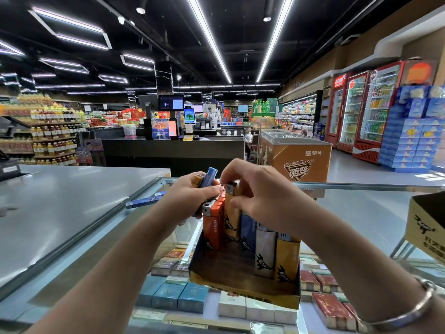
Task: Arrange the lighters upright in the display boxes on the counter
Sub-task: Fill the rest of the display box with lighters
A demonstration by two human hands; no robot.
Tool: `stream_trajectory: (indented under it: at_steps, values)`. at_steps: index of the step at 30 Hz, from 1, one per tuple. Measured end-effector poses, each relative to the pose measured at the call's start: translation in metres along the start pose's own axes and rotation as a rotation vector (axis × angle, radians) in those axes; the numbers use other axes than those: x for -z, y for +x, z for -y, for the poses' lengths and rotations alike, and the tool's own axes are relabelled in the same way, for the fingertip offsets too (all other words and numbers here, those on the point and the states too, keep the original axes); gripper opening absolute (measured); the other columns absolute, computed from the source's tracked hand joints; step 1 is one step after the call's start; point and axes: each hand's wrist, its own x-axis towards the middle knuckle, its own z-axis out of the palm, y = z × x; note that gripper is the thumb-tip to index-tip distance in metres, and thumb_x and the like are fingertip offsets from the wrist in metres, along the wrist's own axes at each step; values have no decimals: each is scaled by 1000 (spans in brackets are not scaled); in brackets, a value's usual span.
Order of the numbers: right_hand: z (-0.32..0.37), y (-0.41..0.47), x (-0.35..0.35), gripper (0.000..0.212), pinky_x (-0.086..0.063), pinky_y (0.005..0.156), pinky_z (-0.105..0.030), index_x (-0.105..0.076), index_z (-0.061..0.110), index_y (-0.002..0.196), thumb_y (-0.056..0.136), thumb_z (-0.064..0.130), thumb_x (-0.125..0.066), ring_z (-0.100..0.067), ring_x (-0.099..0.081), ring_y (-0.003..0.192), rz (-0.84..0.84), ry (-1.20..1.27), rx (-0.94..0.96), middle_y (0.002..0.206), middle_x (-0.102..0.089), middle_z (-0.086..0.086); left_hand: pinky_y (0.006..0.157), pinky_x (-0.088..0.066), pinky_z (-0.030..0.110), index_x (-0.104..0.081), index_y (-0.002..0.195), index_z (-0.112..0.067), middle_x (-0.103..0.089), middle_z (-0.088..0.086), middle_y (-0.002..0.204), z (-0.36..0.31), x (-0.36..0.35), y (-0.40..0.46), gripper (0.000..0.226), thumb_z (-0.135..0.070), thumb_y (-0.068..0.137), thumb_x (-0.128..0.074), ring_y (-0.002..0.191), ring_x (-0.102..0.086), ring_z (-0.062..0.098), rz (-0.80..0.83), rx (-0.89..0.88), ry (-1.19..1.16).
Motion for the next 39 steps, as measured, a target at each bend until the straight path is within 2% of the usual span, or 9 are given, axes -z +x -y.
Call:
stream_trajectory:
  at_steps: [4, 10, 15, 19, 27, 30, 33, 37, 39]
  values:
    - [2, 2, -2, 27, -52, 72, -20, -61, 17, 106, 83, 2, -63, -7, -57, 81, 88, -104, 34, 91, -59, 5, 50, -51, 22, -60, 86, -19, -67, 3, 68, -2, -1, -1, 5, -23, 86, -63, 60, -63, 15, 1, -15, -7]
    - [5, 4, -3, 17, -33, 62, -7, -65, 16, 98, 84, 7, -64, 1, -42, 71, 115, -199, 36, 79, -44, 18, 44, -49, 17, -58, 84, -21, -64, -6, 55, -1, -1, 1, 5, -22, 86, -62, 47, -59, 4, 4, -6, -17]
    - [3, 6, -5, 11, -37, 66, -17, -65, 12, 97, 86, 10, -62, -10, -44, 79, 162, -264, 8, 85, -47, 5, 51, -52, 21, -58, 82, -27, -67, -2, 67, 1, 0, 2, 6, -27, 85, -64, 54, -64, 7, -4, 6, -7]
    - [3, 5, -6, 16, -36, 63, -15, -69, 15, 101, 91, 17, -55, -6, -41, 72, 148, -247, -23, 81, -41, 10, 51, -52, 20, -60, 86, -25, -65, 2, 73, 0, 0, 1, 6, -29, 85, -63, 57, -62, 8, 1, -6, 14]
    - [0, 0, 1, 24, -42, 73, -23, -68, 23, 111, 93, 25, -52, -8, -47, 82, 174, -120, -76, 90, -50, 7, 44, -44, 13, -59, 92, -17, -60, -10, 60, -11, 2, -5, 39, -51, 75, -51, 49, -55, 2, 45, -92, -139]
    - [-6, 0, 1, 18, -46, 59, -20, -71, 15, 100, 91, 18, -56, -5, -53, 65, 10, 0, -85, 76, -55, 10, 47, -43, 12, -59, 99, -18, -61, -11, 65, -13, 3, -7, 37, -47, 78, -49, 51, -51, 2, 88, -214, -165]
    - [-13, 1, 5, 9, -38, 48, -15, -68, 14, 86, 89, 12, -59, 0, -45, 47, -235, 184, -101, 61, -54, 7, 49, -41, 11, -55, 95, -20, -57, -7, 64, -12, -1, -10, 29, -45, 82, -49, 52, -50, 2, -65, -518, 20]
    - [-12, 4, 7, 5, -46, 53, -35, -65, 18, 81, 86, 21, -64, -15, -48, 55, -367, 369, -88, 65, -58, -14, 55, -50, 22, -56, 102, -18, -57, -15, 72, -12, -1, -13, 43, -55, 80, -52, 62, -59, 7, -297, -771, 445]
    - [-10, 4, 4, 7, -43, 51, -27, -66, 18, 83, 83, 25, -67, -9, -47, 52, -346, 380, -71, 62, -57, -7, 53, -50, 30, -58, 103, -17, -58, -14, 74, -13, 0, -15, 49, -60, 78, -56, 62, -59, 9, -326, -823, 507]
